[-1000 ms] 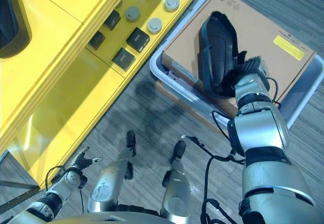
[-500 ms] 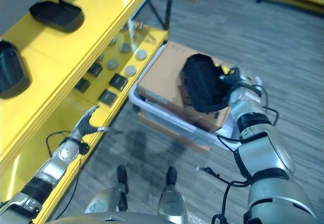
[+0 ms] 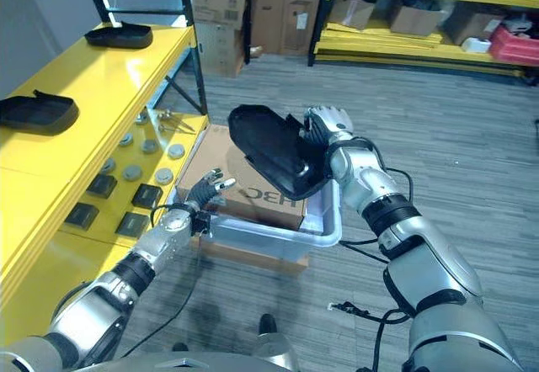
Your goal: Move parts from the plastic box to the shelf.
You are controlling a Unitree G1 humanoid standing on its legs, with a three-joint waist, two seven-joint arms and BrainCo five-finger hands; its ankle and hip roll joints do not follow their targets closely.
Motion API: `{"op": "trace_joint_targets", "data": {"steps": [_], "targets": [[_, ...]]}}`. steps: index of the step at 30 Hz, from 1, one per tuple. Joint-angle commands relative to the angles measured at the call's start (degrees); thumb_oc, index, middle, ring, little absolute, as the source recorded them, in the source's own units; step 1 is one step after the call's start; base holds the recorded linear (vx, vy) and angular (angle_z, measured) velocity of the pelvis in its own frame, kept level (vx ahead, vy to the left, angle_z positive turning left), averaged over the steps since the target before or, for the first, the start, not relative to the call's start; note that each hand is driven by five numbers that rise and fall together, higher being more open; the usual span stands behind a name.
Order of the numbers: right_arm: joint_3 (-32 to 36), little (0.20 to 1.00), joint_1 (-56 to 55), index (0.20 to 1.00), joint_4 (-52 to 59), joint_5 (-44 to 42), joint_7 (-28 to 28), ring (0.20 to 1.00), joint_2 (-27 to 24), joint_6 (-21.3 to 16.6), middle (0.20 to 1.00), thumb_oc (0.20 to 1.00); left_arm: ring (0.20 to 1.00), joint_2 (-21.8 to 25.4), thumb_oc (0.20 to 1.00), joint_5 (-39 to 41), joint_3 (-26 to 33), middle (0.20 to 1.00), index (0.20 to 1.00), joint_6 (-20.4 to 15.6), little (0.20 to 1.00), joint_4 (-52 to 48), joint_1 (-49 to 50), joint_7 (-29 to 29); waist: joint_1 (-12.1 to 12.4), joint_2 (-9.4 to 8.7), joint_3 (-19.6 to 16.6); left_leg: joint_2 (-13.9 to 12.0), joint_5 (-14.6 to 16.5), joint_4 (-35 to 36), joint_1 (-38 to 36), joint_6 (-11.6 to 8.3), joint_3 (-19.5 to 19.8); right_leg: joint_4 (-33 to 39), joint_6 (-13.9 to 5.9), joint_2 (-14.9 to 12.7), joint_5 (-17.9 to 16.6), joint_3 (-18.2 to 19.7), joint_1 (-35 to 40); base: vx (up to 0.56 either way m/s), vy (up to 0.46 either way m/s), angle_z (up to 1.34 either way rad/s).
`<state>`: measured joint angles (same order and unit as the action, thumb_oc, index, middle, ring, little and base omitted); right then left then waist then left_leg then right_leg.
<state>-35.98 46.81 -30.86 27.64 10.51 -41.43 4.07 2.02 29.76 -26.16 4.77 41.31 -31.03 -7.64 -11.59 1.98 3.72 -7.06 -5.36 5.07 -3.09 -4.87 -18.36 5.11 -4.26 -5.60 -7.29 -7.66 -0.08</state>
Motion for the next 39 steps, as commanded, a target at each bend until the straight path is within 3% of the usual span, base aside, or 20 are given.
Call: {"op": "trace_joint_targets", "data": {"steps": [1,11,14,15,16,17,20,21,22,23,24,31,35,36,37,38,39], "targets": [[-3.04,0.2,6.31,0.2,-0.29,1.91,1.24,0.2,-2.28,-1.18,0.2,0.2,1.0,-2.92,1.0,3.93,-3.6,1.0,1.0,-1.56,1.0,3.28,-7.28,-0.1,2.24,2.61,-2.55,-3.29,3.85,-0.07,-4.62,-4.37,2.2,-0.11,1.66,-3.17,2.1,-4.22,1.01,0.0,-0.027,-0.09],[-5.28,0.2,4.76,0.2,1.88,3.79,-0.28,0.2,2.1,-1.76,0.2,0.2,1.0,-7.27,1.0,11.69,-3.11,1.0,1.0,-1.5,1.0,3.21,-8.8,-0.54,2.05,1.91,-3.94,-3.97,3.75,-0.07,-5.65,-5.32,2.1,-0.11,1.08,-2.65,1.97,-4.28,1.58,0.0,-0.024,-0.03],[-4.96,0.2,3.5,0.2,3.72,3.95,-0.42,0.2,2.45,-2.07,0.2,0.2,1.0,-7.62,1.0,15.25,-1.62,1.0,1.0,-2.43,1.0,0.91,-8.78,-1.28,2.39,1.6,-4.06,-4.2,3.72,-0.07,-5.61,-5.7,2.15,-0.11,0.95,-2.66,1.91,-4.35,1.68,0.0,0.0,0.0],[-5.09,0.2,5.51,0.2,8.91,4.87,0.03,0.2,-0.08,-1.15,0.2,0.2,1.0,-7.04,1.0,14.17,-1.26,1.0,1.0,-1.7,1.0,1.54,-8.3,-2.97,2.39,1.58,-4.18,-4.33,3.97,-0.07,-5.84,-5.38,2.12,-0.11,1.62,-2.45,2.04,-4.21,2.02,0.0,0.0,0.0],[-3.69,0.2,3.58,0.2,6.49,3.23,1.07,0.2,2.11,-1.37,0.2,0.2,1.0,-7.12,1.0,15.21,-1.26,1.0,1.0,-3.54,1.0,-1.33,-8.52,-2.94,2.59,1.66,-4.0,-4.2,3.91,-0.07,-5.56,-5.5,2.29,-0.11,1.44,-2.65,1.63,-4.25,1.81,0.0,0.0,0.0],[-4.26,0.2,4.06,0.2,5.45,1.7,1.18,0.2,3.74,-1.99,0.2,0.2,1.0,-6.66,1.0,14.69,-1.73,1.0,1.0,-3.07,1.0,-1.0,-8.68,-2.37,2.84,1.29,-3.99,-4.18,3.76,-0.07,-5.7,-5.61,2.3,-0.11,1.08,-2.7,1.54,-4.28,1.96,0.0,0.0,0.0],[-2.3,0.2,-0.01,0.2,13.71,0.03,-0.34,0.2,4.98,-3.31,0.2,0.2,1.0,-5.76,1.0,15.86,0.8,1.0,1.0,-3.57,1.0,-1.49,-9.08,-3.83,2.68,0.99,-3.83,-4.2,3.83,-0.07,-5.75,-5.61,2.28,-0.11,1.03,-2.55,1.56,-4.06,2.03,0.0,0.0,0.0],[-1.47,0.2,-1.52,0.2,15.77,-1.02,-0.36,0.2,4.93,-3.71,0.2,0.2,0.551,-5.88,0.551,16.33,1.69,0.551,0.551,-3.74,0.551,-0.8,-9.07,-4.49,2.66,0.95,-3.86,-4.21,3.86,-0.07,-5.75,-5.62,2.21,-0.11,1.05,-2.53,1.59,-4.1,2.0,0.0,0.0,0.0],[-0.42,0.2,-3.36,0.2,18.12,-1.83,-0.48,0.2,4.87,-4.16,0.2,0.2,0.26,-6.06,0.26,16.8,2.23,0.26,0.26,-3.99,0.26,-1.52,-9.12,-5.2,2.67,0.97,-3.84,-4.21,3.85,-0.07,-5.71,-5.6,2.17,-0.11,1.15,-2.5,1.51,-4.08,1.97,0.0,0.0,0.0],[-0.27,0.2,-3.57,0.2,18.32,-1.82,-0.57,0.2,4.78,-4.1,0.2,0.2,0.26,-6.09,0.26,16.81,2.12,0.26,0.26,-3.98,0.26,-1.57,-9.03,-5.25,2.75,0.94,-3.91,-4.21,3.85,-0.07,-5.7,-5.6,2.17,-0.11,1.15,-2.49,1.51,-4.08,1.96,0.0,0.0,0.0],[1.1,0.2,-6.96,0.2,22.57,-3.26,-0.91,0.2,5.19,-5.08,0.2,0.2,0.2,-5.97,0.2,16.88,3.18,0.2,0.2,-4.63,0.2,-2.5,-8.93,-6.56,2.79,0.89,-3.83,-4.19,3.86,-0.07,-5.7,-5.63,2.26,-0.11,1.22,-2.51,1.44,-4.16,2.08,0.0,0.0,0.0],[5.91,0.2,-19.29,0.2,31.2,-10.97,-1.45,0.2,9.33,-7.55,0.2,0.2,0.2,-6.26,0.2,16.44,6.48,0.2,0.2,-5.87,0.2,-3.61,-7.42,-9.1,2.6,0.48,-3.83,-4.34,3.8,-0.07,-5.86,-5.68,2.16,-0.11,1.49,-2.3,1.28,-3.92,2.52,0.0,0.0,0.0],[6.66,0.2,-25.6,0.2,35.45,-16.14,-2.94,0.2,10.77,-10.0,0.2,0.2,0.2,-4.82,0.2,12.18,6.49,0.2,0.2,-6.21,0.2,-5.54,-6.6,-8.99,2.41,0.38,-3.91,-4.51,3.53,-0.07,-6.09,-5.48,2.09,-0.11,1.81,-2.1,1.21,-3.72,2.97,0.0,0.0,0.0],[7.01,0.476,-26.47,0.476,36.06,-16.43,-3.16,0.476,10.49,-10.46,0.476,0.476,0.2,-4.31,0.2,10.74,6.25,0.2,0.2,-6.3,0.2,-6.61,-6.29,-8.48,2.44,0.4,-3.93,-4.52,3.43,-0.07,-6.16,-5.41,2.13,-0.11,1.92,-2.04,1.23,-3.74,3.11,0.0,0.0,0.0],[7.6,1.0,-27.39,1.0,36.85,-16.61,-3.03,1.0,10.25,-10.79,1.0,1.0,0.2,-3.85,0.2,9.58,6.0,0.2,0.2,-6.38,0.2,-7.43,-5.92,-8.42,2.45,0.43,-3.92,-4.55,3.37,-0.07,-6.24,-5.34,2.17,-0.11,2.02,-2.01,1.24,-3.74,3.25,0.0,0.0,0.0],[7.65,1.0,-27.48,1.0,36.92,-16.61,-3.05,1.0,10.24,-10.77,1.0,1.0,0.2,-3.86,0.2,9.56,5.95,0.2,0.2,-6.37,0.2,-7.47,-5.85,-8.44,2.48,0.41,-3.93,-4.55,3.37,-0.07,-6.25,-5.35,2.18,-0.11,2.03,-2.01,1.25,-3.75,3.27,-0.02,-0.04,0.01],[12.03,1.0,-32.83,1.0,39.55,-19.85,-2.31,1.0,9.89,-12.1,1.0,1.0,0.2,-1.43,0.2,4.42,5.66,0.2,0.2,-6.59,0.2,-11.36,-3.97,-8.68,2.47,0.48,-4.01,-4.53,3.07,-0.07,-6.42,-4.8,2.44,-0.11,2.45,-1.92,1.01,-3.8,3.58,-0.02,-0.046,0.04]]}}
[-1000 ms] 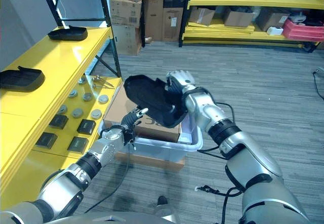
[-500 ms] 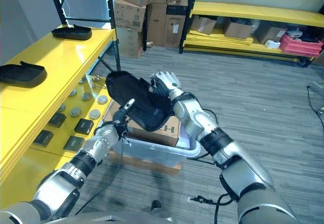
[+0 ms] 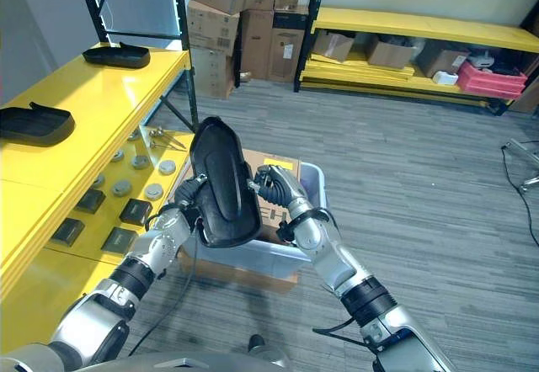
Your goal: Move parts from the plastic box to the shelf.
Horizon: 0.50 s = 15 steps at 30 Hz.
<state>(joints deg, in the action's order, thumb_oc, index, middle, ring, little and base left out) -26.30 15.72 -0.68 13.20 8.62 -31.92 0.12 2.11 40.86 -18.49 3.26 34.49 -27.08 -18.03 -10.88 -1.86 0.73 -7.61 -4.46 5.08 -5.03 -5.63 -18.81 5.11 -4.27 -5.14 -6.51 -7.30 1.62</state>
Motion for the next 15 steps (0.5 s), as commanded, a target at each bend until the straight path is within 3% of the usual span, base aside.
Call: {"op": "trace_joint_targets", "data": {"steps": [1,3,6,8,9,10,15], "targets": [[5.04,1.0,-4.35,1.0,10.19,-6.68,0.46,1.0,0.62,-8.41,1.0,1.0,0.2,-0.24,0.2,-9.89,-2.0,0.2,0.2,-4.82,0.2,-6.03,-6.88,1.61,1.62,4.41,-1.08,-3.96,2.11,-0.08,-4.54,-3.74,2.9,-0.11,2.67,-2.34,0.1,-4.12,1.98,-0.02,-0.054,0.11],[6.79,1.0,-6.38,1.0,10.46,-8.25,0.31,1.0,1.05,-8.73,1.0,1.0,0.2,0.57,0.2,-11.69,-1.79,0.2,0.2,-4.79,0.2,-6.97,-5.86,1.16,1.61,4.45,-1.17,-3.92,2.02,-0.08,-4.59,-3.48,2.95,-0.11,2.83,-2.33,0.05,-4.06,2.07,-0.01,-0.02,0.14],[15.75,1.0,-15.33,1.0,5.98,-16.06,2.19,1.0,4.27,-9.43,1.0,1.0,0.2,5.72,0.2,-23.85,0.71,0.2,0.2,-4.35,0.2,-14.12,-1.52,0.29,1.29,4.84,-1.12,-3.8,1.87,-0.08,-4.57,-2.61,3.21,-0.37,3.38,-2.14,0.13,-3.81,2.38,-0.02,-0.052,0.07],[16.79,1.0,-16.47,1.0,3.85,-16.85,2.54,1.0,4.73,-9.47,1.0,1.0,0.2,7.0,0.2,-26.91,1.16,0.2,0.2,-4.7,0.2,-16.51,-0.52,0.9,1.25,4.94,-1.12,-3.83,1.81,-0.08,-4.57,-2.57,3.24,-0.31,3.4,-2.16,0.22,-3.83,2.47,-0.02,-0.053,0.03],[18.18,1.0,-18.0,1.0,1.26,-17.13,2.95,1.0,4.74,-9.38,1.0,1.0,0.2,8.86,0.2,-30.78,2.14,0.2,0.2,-5.03,0.2,-19.45,0.5,1.16,1.21,5.0,-1.14,-3.88,1.81,-0.08,-4.53,-2.63,3.14,-0.24,3.4,-2.15,0.31,-3.76,2.57,-0.01,-0.115,-0.01],[19.91,1.0,-21.62,1.0,-4.83,-18.43,1.36,1.0,4.59,-8.86,1.0,1.0,0.2,13.22,0.2,-40.72,3.6,0.2,0.2,-5.72,0.2,-25.42,2.92,0.97,1.47,5.02,-1.1,-3.88,1.66,-0.08,-4.81,-2.68,3.38,-0.14,3.1,-2.14,0.65,-3.8,3.05,-0.01,-0.136,0.0],[19.12,1.0,-23.66,1.0,-28.18,-21.74,-1.75,1.0,9.03,-6.0,1.0,1.0,0.2,18.64,0.2,-51.6,9.49,0.2,0.2,-9.03,0.2,-38.26,11.58,0.26,5.87,3.86,-0.68,-4.21,-0.05,-0.08,-3.75,-2.55,5.28,-0.11,1.88,-2.33,1.88,-5.3,3.69,-0.02,-0.162,0.06]]}}
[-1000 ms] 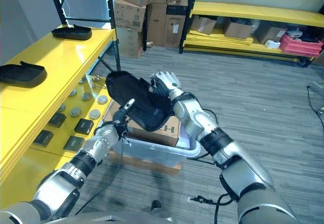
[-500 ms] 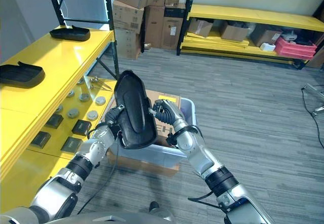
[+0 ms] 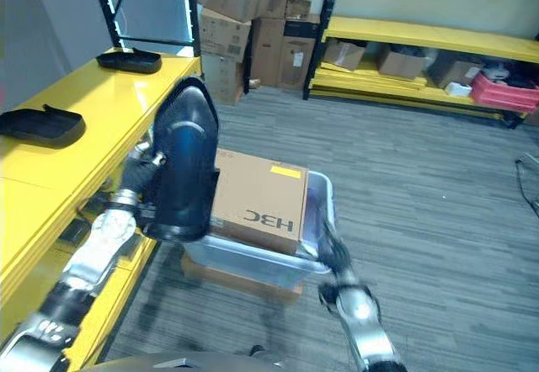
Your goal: Move parts from the plastic box to the shelf.
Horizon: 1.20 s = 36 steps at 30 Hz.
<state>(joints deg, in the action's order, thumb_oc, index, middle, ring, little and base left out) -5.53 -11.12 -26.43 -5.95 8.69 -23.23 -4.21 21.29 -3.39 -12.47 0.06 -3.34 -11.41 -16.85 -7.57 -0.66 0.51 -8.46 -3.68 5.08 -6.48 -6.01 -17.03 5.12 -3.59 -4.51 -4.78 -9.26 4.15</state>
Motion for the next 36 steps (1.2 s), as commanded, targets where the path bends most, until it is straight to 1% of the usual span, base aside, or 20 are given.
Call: {"op": "trace_joint_targets", "data": {"steps": [1,5,6,7,8,11,12,14,16,18,20,23,25,26,27,30,31,32,34,36], "targets": [[-2.61,1.0,3.83,1.0,-4.81,-1.96,-2.5,1.0,0.79,-1.16,1.0,1.0,0.2,0.05,0.2,-7.79,4.65,0.2,0.2,-6.15,0.2,-2.49,-2.24,-0.79,3.49,2.46,-0.18,-3.49,-1.09,-0.08,-2.1,-2.12,3.67,-0.12,1.04,-2.92,0.44,-3.63,1.16,-0.05,-0.15,0.09],[-9.91,1.0,7.51,1.0,-20.35,3.18,-6.97,1.0,3.86,1.35,1.0,1.0,0.2,2.21,0.2,-11.65,9.9,0.2,0.2,-7.21,0.2,-8.53,2.27,-2.61,8.33,1.35,2.46,-4.68,-1.82,-0.38,0.58,-2.25,4.49,-0.12,-0.06,-2.93,2.24,-5.86,0.79,-0.11,-0.139,0.18],[-10.0,1.0,7.67,1.0,-20.51,3.19,-6.95,1.0,3.93,1.25,1.0,1.0,0.2,2.27,0.2,-11.64,10.03,0.2,0.2,-7.15,0.2,-8.66,2.32,-2.56,8.19,1.25,2.33,-4.58,-2.06,-0.31,0.86,-2.18,4.56,-0.12,-0.05,-3.02,2.09,-5.91,0.52,-0.15,-0.146,0.3],[-13.83,1.0,10.87,1.0,-28.04,8.05,-7.72,1.0,6.18,1.67,1.0,1.0,0.2,3.25,0.2,-12.97,12.14,0.2,0.2,-7.71,0.2,-10.49,3.32,-4.21,11.56,0.75,4.34,-5.1,-2.67,-0.78,3.4,-2.56,5.47,-0.12,-0.5,-3.38,2.36,-6.99,0.53,-0.17,-0.137,0.47],[-15.73,1.0,12.29,1.0,-31.68,10.76,-8.21,1.0,7.47,1.78,1.0,1.0,0.2,3.04,0.2,-12.92,13.11,0.2,0.2,-7.86,0.2,-10.94,3.96,-4.79,12.79,0.27,4.98,-4.87,-3.32,-1.44,5.12,-2.56,5.31,-0.12,-0.52,-3.53,2.06,-7.72,0.39,-0.18,-0.173,0.6],[-17.82,1.0,14.48,1.0,-41.05,16.2,-8.6,1.0,9.79,2.56,1.0,1.0,0.2,3.9,0.2,-15.41,15.28,0.2,0.2,-8.35,0.2,-13.0,5.76,-5.46,15.29,-0.32,5.3,-4.49,-3.27,-3.13,5.57,-3.69,0.97,-0.12,-0.3,-3.64,1.22,-10.74,1.12,-0.03,-0.072,0.76],[-17.81,1.0,14.61,1.0,-41.22,16.22,-8.56,1.0,9.88,2.46,1.0,1.0,0.2,3.93,0.2,-15.41,15.35,0.2,0.2,-8.29,0.2,-13.13,5.79,-5.4,15.22,-0.44,5.24,-4.39,-3.43,-3.2,5.87,-3.58,1.02,-0.12,-0.29,-3.75,1.06,-10.78,0.9,-0.01,-0.018,0.68],[-15.57,1.0,15.18,1.0,-48.48,17.62,-8.06,1.0,11.32,4.11,1.0,1.0,0.2,4.57,0.2,-17.48,17.29,0.2,0.2,-9.18,0.2,-15.75,7.06,-5.87,17.3,-0.44,5.19,-3.15,-2.32,-8.08,3.74,-5.03,-1.81,-0.12,0.23,-3.93,0.86,-13.74,1.54,-0.02,0.009,1.04],[-12.59,1.0,15.17,1.0,-50.76,16.36,-7.95,1.0,11.51,4.99,1.0,1.0,0.2,4.84,0.2,-17.61,18.42,0.2,0.2,-9.47,0.2,-17.7,7.8,-5.72,17.13,-0.07,4.97,-2.22,-1.76,-10.83,1.72,-6.02,-3.27,-0.12,0.24,-3.71,0.39,-15.9,1.2,-0.04,0.033,1.02],[-9.57,1.0,14.54,1.0,-52.44,15.88,-8.28,1.0,11.1,5.68,1.0,1.0,0.2,6.02,0.2,-18.89,19.31,0.2,0.2,-9.61,0.2,-19.09,8.3,-5.0,16.36,0.35,4.54,-2.29,-1.78,-11.96,0.18,-6.96,-8.24,-0.39,-0.27,-4.11,-0.62,-19.25,0.89,-0.02,0.053,1.28],[-8.81,1.0,14.44,1.0,-52.35,15.75,-8.42,1.0,10.98,5.65,1.0,1.0,0.2,6.92,0.2,-19.74,19.86,0.2,0.2,-9.89,0.2,-20.55,8.87,-4.72,16.25,0.59,4.36,-2.27,-1.62,-11.11,-0.1,-6.94,-8.21,-0.59,-0.58,-4.36,-1.0,-20.0,1.0,0.04,0.118,1.72],[-8.36,1.0,14.67,1.0,-52.29,17.15,-9.27,1.0,10.22,5.76,1.0,1.0,0.2,8.73,0.2,-20.4,21.93,0.2,0.2,-10.46,0.2,-22.06,10.24,-4.87,17.28,1.72,3.89,-2.64,-2.29,-4.23,-1.49,-5.26,-8.01,-2.36,-1.6,-5.83,-0.99,-21.86,2.54,0.08,0.24,1.23],[-8.18,1.0,14.89,1.0,-51.91,17.56,-9.33,1.0,9.91,5.88,1.0,1.0,0.2,8.54,0.2,-20.07,22.08,0.2,0.2,-10.44,0.2,-22.28,10.54,-5.12,17.48,1.97,3.76,-2.06,-2.77,-3.19,-1.6,-4.7,-7.54,-4.22,-1.6,-6.39,-0.88,-21.94,2.46,0.04,0.164,0.86],[-7.63,1.0,15.13,1.0,-52.09,17.42,-9.11,1.0,9.62,5.99,1.0,1.0,0.2,8.45,0.2,-19.86,22.13,0.2,0.2,-10.38,0.2,-22.75,10.71,-5.13,18.03,2.33,3.83,-1.74,-3.07,-3.11,-1.76,-4.26,-6.87,-6.44,-1.55,-6.92,-0.81,-21.91,2.67,0.13,0.28,0.38],[-5.51,1.0,15.3,1.0,-52.77,16.3,-8.2,1.0,9.32,6.5,1.0,1.0,0.2,8.33,0.2,-18.55,22.27,0.2,0.2,-10.35,0.2,-24.31,11.52,-4.45,18.32,3.73,4.3,-1.21,-2.85,-2.53,-3.27,-3.11,-6.86,-13.2,-1.89,-8.72,-0.73,-21.9,2.39,0.18,0.4,0.27],[-3.08,1.0,16.21,1.0,-48.98,12.14,-5.77,1.0,9.63,5.84,1.0,1.0,0.2,7.99,0.2,-16.46,20.84,0.2,0.2,-10.1,0.2,-24.16,11.33,-5.32,16.05,7.5,6.61,-1.83,-1.25,-0.08,-5.19,-1.14,-5.79,-24.45,-2.84,-10.17,-0.89,-17.33,-1.75,0.04,0.288,0.26],[-3.07,1.0,16.22,1.0,-48.98,12.13,-5.77,1.0,9.63,5.85,1.0,1.0,0.2,7.99,0.2,-16.47,20.83,0.2,0.2,-10.11,0.2,-24.14,11.3,-5.32,16.09,7.48,6.55,-1.82,-1.27,-0.08,-5.1,-1.13,-5.82,-24.49,-2.83,-10.18,-0.9,-17.3,-1.87,0.0,0.135,0.35],[-2.89,1.0,15.49,1.0,-47.09,10.59,-3.69,1.0,10.03,4.92,1.0,1.0,0.2,8.58,0.2,-16.74,18.76,0.2,0.2,-9.7,0.2,-23.31,9.95,-5.89,14.34,7.52,6.32,-1.98,-0.03,-0.08,-4.02,-0.52,-2.1,-21.56,-3.04,-5.65,0.45,-8.97,-3.84,0.07,0.092,0.45],[-4.22,1.0,13.85,1.0,-45.25,9.42,-2.39,1.0,10.65,4.39,1.0,1.0,0.2,8.5,0.2,-14.72,15.05,0.2,0.2,-9.58,0.2,-21.66,7.08,-6.21,11.05,6.44,6.06,0.37,-0.15,-0.08,-2.66,0.27,3.19,-14.02,-1.8,-0.33,0.77,-1.22,-3.9,0.13,0.096,1.08],[-5.15,1.0,12.6,1.0,-44.68,8.12,-1.45,1.0,11.2,4.01,1.0,1.0,0.2,8.36,0.2,-12.65,11.71,0.2,0.2,-9.02,0.2,-19.3,3.67,-6.04,8.63,5.06,5.74,2.42,-0.23,-0.08,-1.54,1.5,6.98,-9.94,-0.28,2.62,0.7,2.92,-4.25,0.11,0.016,1.81]]}}
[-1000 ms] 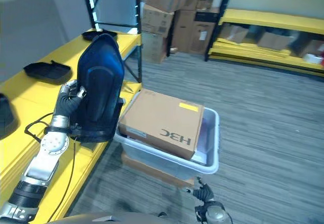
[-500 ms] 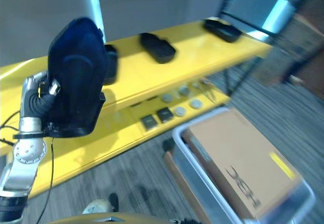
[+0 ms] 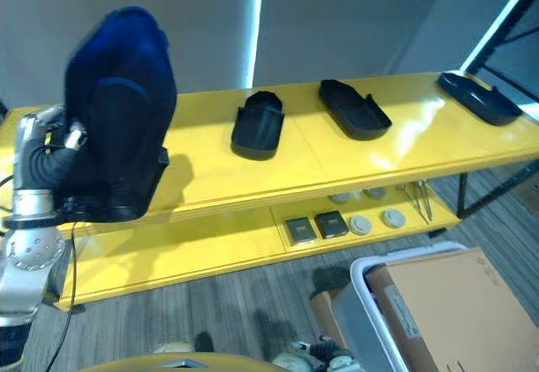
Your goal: Move parts from the plastic box to the shelf.
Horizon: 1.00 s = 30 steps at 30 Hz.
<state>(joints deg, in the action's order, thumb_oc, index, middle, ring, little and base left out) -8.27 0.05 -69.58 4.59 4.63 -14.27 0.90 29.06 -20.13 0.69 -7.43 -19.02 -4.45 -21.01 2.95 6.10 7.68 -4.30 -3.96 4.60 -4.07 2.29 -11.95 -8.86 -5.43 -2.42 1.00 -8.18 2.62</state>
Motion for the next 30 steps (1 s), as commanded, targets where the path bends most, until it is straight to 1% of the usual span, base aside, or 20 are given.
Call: {"op": "trace_joint_targets", "data": {"steps": [1,2,6,7,8,10,12,13,14,16,17,19,20,21,22,25,26,27,29,30], "targets": [[-2.33,1.0,0.02,1.0,-0.88,-3.51,2.83,1.0,2.6,-1.46,1.0,1.0,0.2,0.24,0.2,4.55,-3.2,0.2,0.2,-0.99,0.2,-1.58,-4.54,-2.03,-3.51,-2.51,-2.0,-0.8,0.27,0.4,-3.35,-5.68,3.46,5.8,2.79,2.13,-5.19,3.95,-2.87,0.09,-0.074,2.16],[-3.09,1.0,0.48,1.0,-1.02,-3.19,2.46,1.0,2.74,-1.22,1.0,1.0,0.2,-0.23,0.2,5.12,-3.46,0.2,0.2,-1.02,0.2,-1.16,-5.2,-2.01,-3.38,-3.0,-2.13,-0.3,0.37,0.4,-3.36,-5.55,3.41,6.94,2.93,0.88,-5.66,0.94,-2.06,0.1,-0.09,2.21],[-4.43,1.0,1.19,1.0,-2.23,-1.21,1.67,1.0,3.23,-0.73,1.0,1.0,0.2,-1.34,0.2,6.53,-2.14,0.2,0.2,-0.85,0.2,-1.21,-3.53,-1.17,-1.34,-3.85,-3.37,-0.14,-1.27,0.4,-3.76,-5.77,2.85,10.72,3.31,-0.27,-5.8,-1.14,0.2,0.05,-0.11,0.58],[-5.19,1.0,1.45,1.0,-3.31,0.15,0.83,1.0,2.59,-0.51,1.0,1.0,0.2,-1.84,0.2,7.86,-0.54,0.2,0.2,-0.95,0.2,-2.43,-1.74,-1.05,0.11,-4.49,-3.01,0.52,-1.51,-5.16,-2.27,-6.36,4.02,12.46,4.19,-1.29,-6.33,-1.66,1.4,0.05,-0.137,0.04],[-5.19,1.0,1.45,1.0,-3.31,0.15,0.83,1.0,2.59,-0.52,1.0,1.0,0.2,-1.84,0.2,7.86,-0.53,0.2,0.2,-0.95,0.2,-2.44,-1.73,-1.04,0.05,-4.49,-3.03,0.51,-1.45,-5.27,-2.17,-6.36,4.07,12.48,4.19,-1.29,-6.34,-1.71,1.38,-0.02,-0.136,-0.01],[-4.85,1.0,1.7,1.0,-5.53,2.57,0.38,1.0,0.28,0.11,1.0,1.0,0.2,-1.4,0.2,8.5,1.04,0.2,0.2,-0.94,0.2,-3.02,-0.66,-0.38,0.52,-4.7,-1.18,-0.02,0.42,-12.42,-0.08,-8.26,2.75,12.73,4.14,-2.99,-6.06,-2.64,2.33,-0.04,-0.051,0.12],[-3.46,1.0,1.14,1.0,-8.25,4.02,-0.2,1.0,-1.08,1.04,1.0,1.0,0.2,-1.14,0.2,8.69,2.0,0.2,0.2,-0.86,0.2,-2.69,0.48,0.52,0.07,-4.83,-1.33,-4.17,0.27,-10.04,-0.68,-8.6,-0.41,13.66,3.28,-4.08,-5.78,-4.53,3.14,0.03,0.011,0.33],[-3.46,1.0,1.12,1.0,-8.29,4.05,-0.2,1.0,-1.12,1.0,1.0,1.0,0.2,-1.18,0.2,8.7,2.0,0.2,0.2,-0.85,0.2,-2.73,0.55,0.55,0.06,-4.76,-1.31,-4.2,0.19,-9.77,-0.91,-8.65,-0.4,13.67,3.29,-4.02,-5.74,-4.56,3.26,0.05,0.047,0.42],[-2.15,1.0,0.67,1.0,-9.04,3.63,0.01,1.0,-1.72,1.32,1.0,1.0,0.2,-1.22,0.2,9.31,2.66,0.2,0.2,-0.8,0.2,-2.75,1.38,0.73,-0.02,-4.88,-1.81,-6.05,-0.24,-7.55,-1.49,-8.59,-1.02,13.81,2.89,-4.53,-5.74,-4.92,3.5,0.14,0.127,0.56],[4.7,1.0,-0.3,1.0,-10.69,-2.44,1.37,1.0,-3.45,2.16,1.0,1.0,0.2,-1.32,0.2,10.54,4.04,0.2,0.2,-0.21,0.2,-1.22,2.16,0.32,-0.2,-4.99,-4.25,-12.62,-2.01,0.4,-0.78,-7.93,0.77,13.83,2.08,-6.07,-5.31,-4.82,3.47,0.17,0.165,0.41],[4.76,1.0,-0.34,1.0,-10.7,-2.54,1.4,1.0,-3.47,2.16,1.0,1.0,0.2,-1.34,0.2,10.56,3.93,0.2,0.2,-0.2,0.2,-1.21,2.11,0.31,-0.2,-4.86,-4.48,-12.79,-1.97,0.4,-0.55,-8.02,0.91,13.82,2.13,-5.9,-5.25,-4.94,3.31,0.1,0.096,0.27],[7.61,1.0,-1.36,1.0,-11.3,-6.25,1.24,1.0,-3.75,2.48,1.0,1.0,0.2,-1.44,0.2,11.04,4.0,0.2,0.2,0.45,0.2,-0.91,1.98,0.32,-1.23,-4.4,-5.73,-17.64,-3.68,0.4,1.82,-9.35,0.65,13.66,1.66,-6.82,-5.91,-5.64,3.57,0.1,0.133,0.32],[7.61,1.0,-1.36,1.0,-11.3,-6.25,1.24,1.0,-3.75,2.48,1.0,1.0,0.2,-1.44,0.2,11.04,4.0,0.2,0.2,0.45,0.2,-0.91,1.98,0.32,-1.23,-4.4,-5.73,-17.64,-3.68,0.4,1.82,-9.35,0.65,13.66,1.66,-6.82,-5.91,-5.64,3.57,0.25,0.403,0.21],[7.82,1.0,-1.07,1.0,-12.38,-6.67,1.48,1.0,-3.21,2.97,1.0,1.0,0.2,-0.91,0.2,12.34,2.95,0.2,0.2,0.79,0.2,0.94,1.62,1.66,-1.49,-2.81,-7.17,-17.44,-4.66,0.4,0.99,-11.63,2.57,13.68,2.24,-7.64,-5.57,-5.88,5.43,0.24,0.424,0.12],[7.19,1.0,-0.16,1.0,-11.83,-6.25,1.9,1.0,-3.06,2.87,1.0,1.0,0.2,-0.2,0.2,12.09,3.04,0.2,0.2,0.92,0.2,0.58,1.92,1.95,-0.96,-2.36,-7.4,-16.31,-5.21,0.4,0.99,-11.13,4.11,13.73,2.5,-7.98,-5.7,-4.87,5.58,0.31,0.599,0.04],[5.64,1.0,0.72,1.0,-9.59,-5.05,2.48,1.0,-1.96,2.34,1.0,1.0,0.2,0.8,0.2,12.64,3.07,0.2,0.2,0.9,0.2,0.07,2.21,2.52,-1.09,-1.69,-7.36,-14.7,-5.15,0.4,0.44,-11.33,3.07,13.44,2.69,-10.5,-6.15,-3.88,6.25,0.13,0.371,-0.32],[4.6,1.0,1.14,1.0,-6.58,-4.23,3.06,1.0,-1.6,1.36,1.0,1.0,0.2,1.43,0.2,12.03,2.64,0.2,0.2,0.72,0.2,0.61,2.04,2.44,-1.31,-1.23,-7.06,-13.04,-5.35,0.4,0.67,-11.13,2.53,12.61,2.95,-12.44,-7.19,-3.35,6.49,0.14,0.52,-0.22],[2.18,1.0,3.29,1.0,-4.44,-2.12,3.27,1.0,-0.72,1.13,1.0,1.0,0.2,3.15,0.2,11.74,2.5,0.2,0.2,0.62,0.2,0.96,1.5,2.16,-1.5,-0.14,-6.4,-11.1,-4.35,0.4,0.11,-10.74,2.39,8.85,2.64,-14.16,-7.09,-2.84,4.63,0.19,0.766,0.16],[-1.57,1.0,5.01,1.0,0.02,-0.07,3.56,1.0,0.32,0.28,1.0,1.0,0.2,3.2,0.2,13.63,2.73,0.2,0.2,-0.16,0.2,2.04,1.26,1.44,-1.65,1.62,-4.46,-9.94,-3.91,0.4,-1.36,-10.39,0.94,5.53,2.33,-14.0,-6.7,-1.88,2.14,0.07,0.525,-0.44],[-9.22,1.0,6.32,1.0,4.02,9.5,1.63,1.0,-0.13,-0.34,1.0,1.0,0.2,3.88,0.2,14.33,2.56,0.2,0.2,-0.37,0.2,3.57,0.58,1.33,-1.73,2.15,-2.7,-9.55,-3.81,0.4,-2.44,-10.15,0.34,4.35,2.49,-13.47,-6.36,-2.91,1.63,-0.01,0.276,-0.91]]}}
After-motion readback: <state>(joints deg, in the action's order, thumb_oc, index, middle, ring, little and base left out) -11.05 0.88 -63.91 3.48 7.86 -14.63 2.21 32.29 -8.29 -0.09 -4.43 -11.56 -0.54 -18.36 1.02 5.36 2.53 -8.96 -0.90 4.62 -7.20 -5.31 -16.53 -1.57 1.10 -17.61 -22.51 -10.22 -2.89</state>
